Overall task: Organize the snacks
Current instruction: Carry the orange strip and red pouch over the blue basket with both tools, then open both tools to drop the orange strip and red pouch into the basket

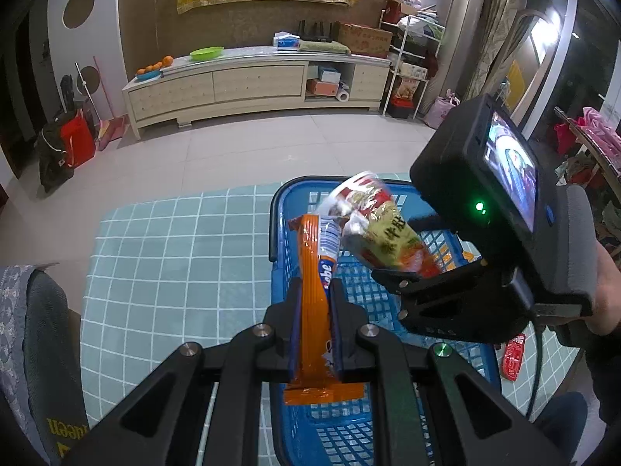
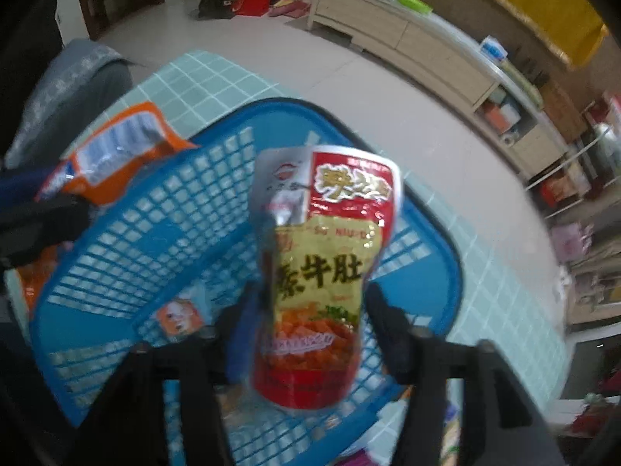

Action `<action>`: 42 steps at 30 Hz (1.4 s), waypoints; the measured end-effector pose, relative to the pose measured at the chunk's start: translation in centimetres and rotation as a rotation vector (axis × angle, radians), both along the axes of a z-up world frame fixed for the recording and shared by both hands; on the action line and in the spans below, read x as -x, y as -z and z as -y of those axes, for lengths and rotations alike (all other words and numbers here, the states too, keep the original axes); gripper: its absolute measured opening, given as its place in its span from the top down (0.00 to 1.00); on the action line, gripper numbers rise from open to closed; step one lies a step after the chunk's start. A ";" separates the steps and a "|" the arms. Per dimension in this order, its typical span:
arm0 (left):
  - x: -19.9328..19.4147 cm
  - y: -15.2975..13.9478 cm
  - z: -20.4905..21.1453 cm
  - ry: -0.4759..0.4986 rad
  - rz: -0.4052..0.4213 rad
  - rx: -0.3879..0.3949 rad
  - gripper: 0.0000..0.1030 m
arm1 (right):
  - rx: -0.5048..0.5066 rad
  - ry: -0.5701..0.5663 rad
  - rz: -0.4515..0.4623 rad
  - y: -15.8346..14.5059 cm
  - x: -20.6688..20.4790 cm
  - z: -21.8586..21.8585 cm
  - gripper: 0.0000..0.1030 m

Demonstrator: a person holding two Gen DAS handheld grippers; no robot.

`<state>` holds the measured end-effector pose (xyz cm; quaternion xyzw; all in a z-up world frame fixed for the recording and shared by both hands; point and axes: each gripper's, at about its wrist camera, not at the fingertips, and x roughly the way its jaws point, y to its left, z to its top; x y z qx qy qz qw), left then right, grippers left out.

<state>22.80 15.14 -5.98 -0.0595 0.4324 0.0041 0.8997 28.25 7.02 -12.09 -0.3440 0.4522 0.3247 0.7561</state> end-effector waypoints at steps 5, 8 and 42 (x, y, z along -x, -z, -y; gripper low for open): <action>0.1 0.1 -0.2 -0.009 -0.009 0.000 0.88 | -0.015 0.005 0.047 -0.6 0.4 0.7 0.08; 0.4 0.0 -0.1 -0.014 -0.013 0.003 0.88 | -0.027 0.043 0.048 -1.2 0.8 1.6 0.07; -3.0 1.2 2.8 0.031 -0.005 -0.019 0.89 | -0.328 0.429 -0.166 -2.3 -1.4 9.6 0.07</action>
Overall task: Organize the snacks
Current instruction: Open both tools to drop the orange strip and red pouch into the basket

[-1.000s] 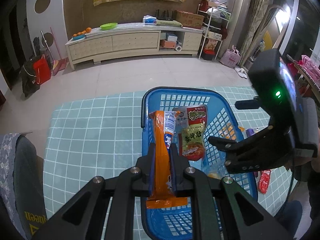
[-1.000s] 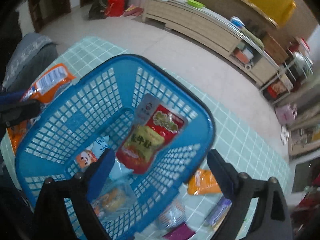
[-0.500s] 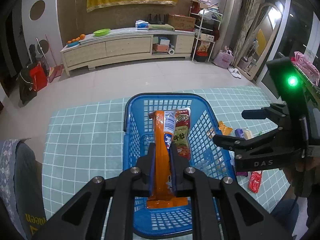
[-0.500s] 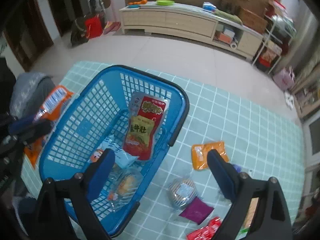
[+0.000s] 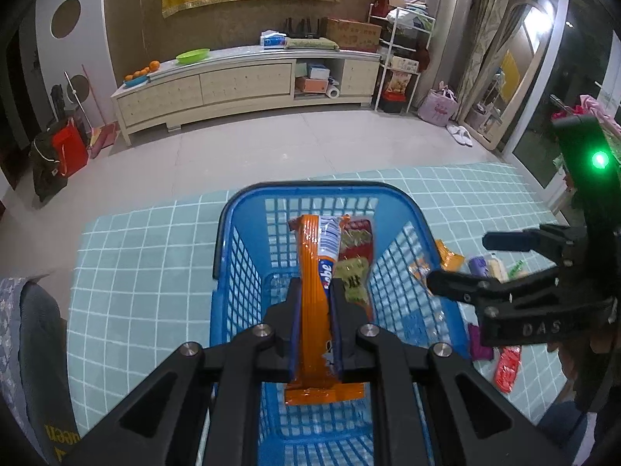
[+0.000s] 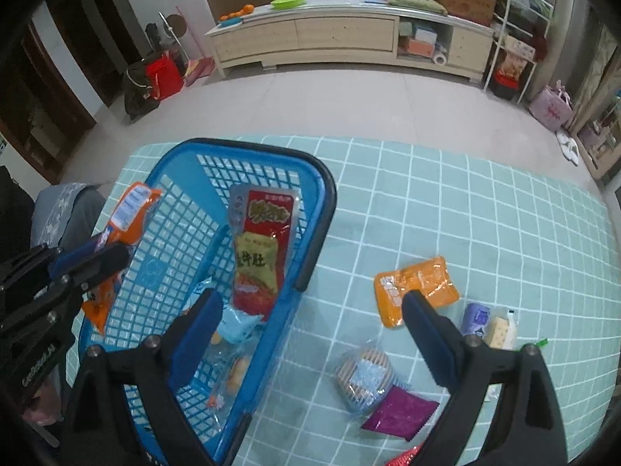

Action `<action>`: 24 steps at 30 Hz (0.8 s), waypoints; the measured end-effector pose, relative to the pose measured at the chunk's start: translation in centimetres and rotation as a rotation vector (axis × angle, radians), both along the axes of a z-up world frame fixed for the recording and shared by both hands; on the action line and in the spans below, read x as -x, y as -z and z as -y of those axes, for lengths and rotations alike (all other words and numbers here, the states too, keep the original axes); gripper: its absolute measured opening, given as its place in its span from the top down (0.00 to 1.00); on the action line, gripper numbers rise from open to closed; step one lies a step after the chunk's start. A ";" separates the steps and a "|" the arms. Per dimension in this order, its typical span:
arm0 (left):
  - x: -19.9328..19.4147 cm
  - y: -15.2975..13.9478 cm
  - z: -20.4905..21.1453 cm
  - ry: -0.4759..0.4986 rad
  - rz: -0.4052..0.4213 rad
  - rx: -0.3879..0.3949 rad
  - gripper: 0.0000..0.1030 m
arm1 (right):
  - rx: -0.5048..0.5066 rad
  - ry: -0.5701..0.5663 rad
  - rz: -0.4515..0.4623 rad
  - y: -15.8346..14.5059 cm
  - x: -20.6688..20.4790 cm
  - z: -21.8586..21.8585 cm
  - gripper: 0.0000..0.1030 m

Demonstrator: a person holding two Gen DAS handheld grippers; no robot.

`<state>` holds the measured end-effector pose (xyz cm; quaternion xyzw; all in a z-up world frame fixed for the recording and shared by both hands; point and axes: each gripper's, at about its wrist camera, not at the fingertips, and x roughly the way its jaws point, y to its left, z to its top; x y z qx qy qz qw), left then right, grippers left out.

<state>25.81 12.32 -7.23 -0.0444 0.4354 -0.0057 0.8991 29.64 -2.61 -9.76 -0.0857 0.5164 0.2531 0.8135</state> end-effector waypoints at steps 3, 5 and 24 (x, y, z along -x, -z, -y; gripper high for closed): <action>-1.3 0.7 -0.4 -0.003 -0.011 0.014 0.89 | -0.008 0.007 -0.013 0.5 -0.7 -0.2 0.07; -1.9 1.0 -0.4 0.001 -0.016 0.011 0.89 | -0.016 0.012 -0.017 0.6 -1.2 -0.4 0.07; -1.3 0.4 -1.0 0.005 -0.009 -0.039 0.40 | -0.009 0.023 -0.019 0.4 -1.9 -0.8 0.07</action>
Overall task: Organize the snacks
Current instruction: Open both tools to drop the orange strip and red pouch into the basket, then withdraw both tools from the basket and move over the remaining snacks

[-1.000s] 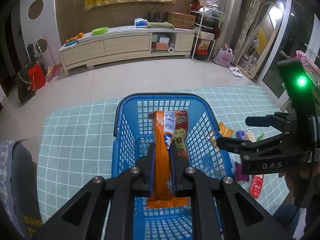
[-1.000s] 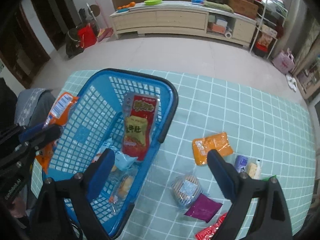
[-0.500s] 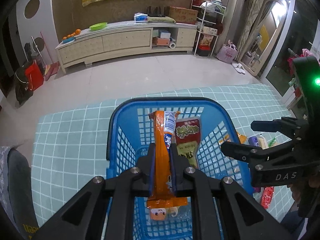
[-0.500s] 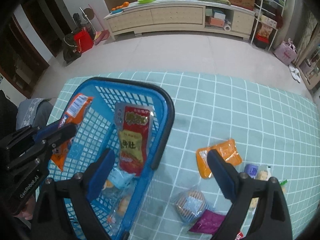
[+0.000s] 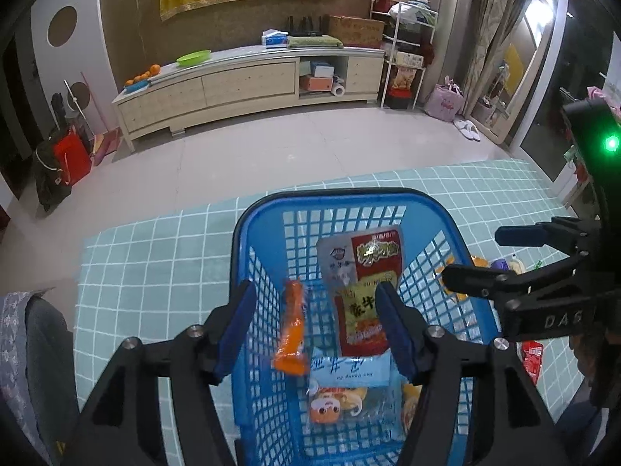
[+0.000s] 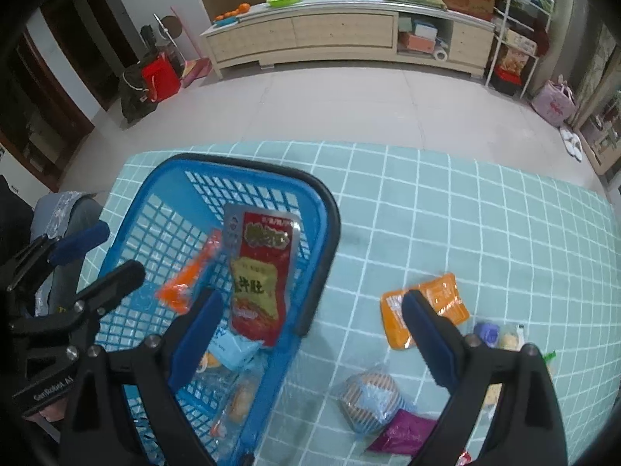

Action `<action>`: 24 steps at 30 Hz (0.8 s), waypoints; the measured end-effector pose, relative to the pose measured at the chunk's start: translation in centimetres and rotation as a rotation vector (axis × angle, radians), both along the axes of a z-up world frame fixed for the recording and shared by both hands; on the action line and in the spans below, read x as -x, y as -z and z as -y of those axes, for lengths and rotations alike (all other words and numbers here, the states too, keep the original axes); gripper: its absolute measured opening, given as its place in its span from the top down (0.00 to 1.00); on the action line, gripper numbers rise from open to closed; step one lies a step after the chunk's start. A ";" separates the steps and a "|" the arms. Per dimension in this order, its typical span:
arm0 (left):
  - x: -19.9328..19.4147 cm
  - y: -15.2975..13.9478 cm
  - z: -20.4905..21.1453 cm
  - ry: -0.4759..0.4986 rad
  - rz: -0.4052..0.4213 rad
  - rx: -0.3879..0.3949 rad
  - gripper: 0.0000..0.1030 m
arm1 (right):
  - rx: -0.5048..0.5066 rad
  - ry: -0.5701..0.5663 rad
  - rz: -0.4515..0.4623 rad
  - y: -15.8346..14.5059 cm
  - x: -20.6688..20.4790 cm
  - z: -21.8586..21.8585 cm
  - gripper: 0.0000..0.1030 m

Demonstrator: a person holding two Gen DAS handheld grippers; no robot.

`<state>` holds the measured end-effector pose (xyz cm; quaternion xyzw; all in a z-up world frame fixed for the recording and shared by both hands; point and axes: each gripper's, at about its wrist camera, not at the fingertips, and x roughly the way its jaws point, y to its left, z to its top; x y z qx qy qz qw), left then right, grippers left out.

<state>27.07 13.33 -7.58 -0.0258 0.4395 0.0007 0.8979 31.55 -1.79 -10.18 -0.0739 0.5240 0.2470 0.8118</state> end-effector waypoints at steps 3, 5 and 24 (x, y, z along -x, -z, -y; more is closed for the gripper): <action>1.2 -1.0 0.1 -0.007 0.006 0.011 0.40 | 0.008 0.007 0.003 -0.5 0.7 0.6 0.07; 2.0 -1.6 0.3 -0.005 0.013 0.015 0.40 | 0.005 0.011 0.003 -1.0 1.5 1.2 0.07; 9.9 -6.8 5.6 0.060 0.070 0.033 0.24 | -0.034 0.040 0.077 -6.7 10.1 5.9 0.07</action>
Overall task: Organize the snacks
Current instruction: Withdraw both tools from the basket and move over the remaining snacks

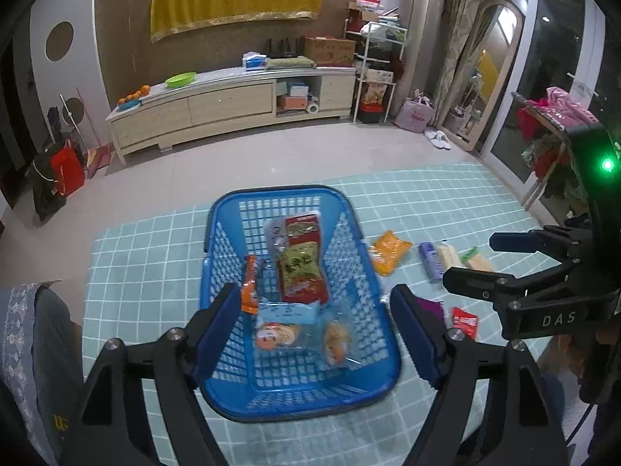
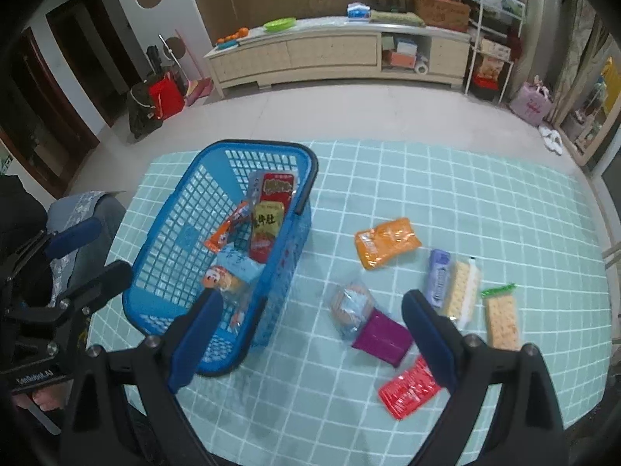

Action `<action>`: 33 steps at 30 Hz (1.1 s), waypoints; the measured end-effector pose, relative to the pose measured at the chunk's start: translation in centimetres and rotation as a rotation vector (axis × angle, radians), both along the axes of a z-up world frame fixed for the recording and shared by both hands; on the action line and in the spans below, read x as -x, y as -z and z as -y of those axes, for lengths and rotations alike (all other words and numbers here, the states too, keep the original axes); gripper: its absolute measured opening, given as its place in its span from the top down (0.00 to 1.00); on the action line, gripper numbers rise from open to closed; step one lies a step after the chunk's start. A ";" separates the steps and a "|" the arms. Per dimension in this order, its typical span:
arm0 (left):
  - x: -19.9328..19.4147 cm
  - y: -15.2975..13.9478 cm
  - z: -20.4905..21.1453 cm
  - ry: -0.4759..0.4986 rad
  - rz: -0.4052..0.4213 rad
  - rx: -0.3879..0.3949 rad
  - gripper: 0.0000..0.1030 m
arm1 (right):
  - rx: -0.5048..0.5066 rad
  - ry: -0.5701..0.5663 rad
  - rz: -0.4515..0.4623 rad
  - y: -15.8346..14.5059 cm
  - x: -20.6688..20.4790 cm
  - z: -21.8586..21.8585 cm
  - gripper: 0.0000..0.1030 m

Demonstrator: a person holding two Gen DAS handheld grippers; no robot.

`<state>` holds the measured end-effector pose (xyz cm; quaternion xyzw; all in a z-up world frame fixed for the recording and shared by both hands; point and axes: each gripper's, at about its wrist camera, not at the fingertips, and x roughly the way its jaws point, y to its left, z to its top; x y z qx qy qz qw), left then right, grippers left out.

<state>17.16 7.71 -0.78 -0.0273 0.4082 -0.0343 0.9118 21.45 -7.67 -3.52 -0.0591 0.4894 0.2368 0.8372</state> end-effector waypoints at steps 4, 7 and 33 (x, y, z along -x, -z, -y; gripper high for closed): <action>0.7 -0.6 1.9 0.024 0.003 0.010 0.23 | -0.009 0.010 0.023 -0.8 1.5 1.9 0.07; 1.1 -0.6 3.6 0.051 0.000 0.009 0.23 | -0.018 0.029 0.019 -0.7 2.1 3.7 0.07; 0.8 6.3 17.5 0.274 -0.093 -0.002 0.23 | -0.005 0.195 -0.013 4.9 3.7 16.8 0.07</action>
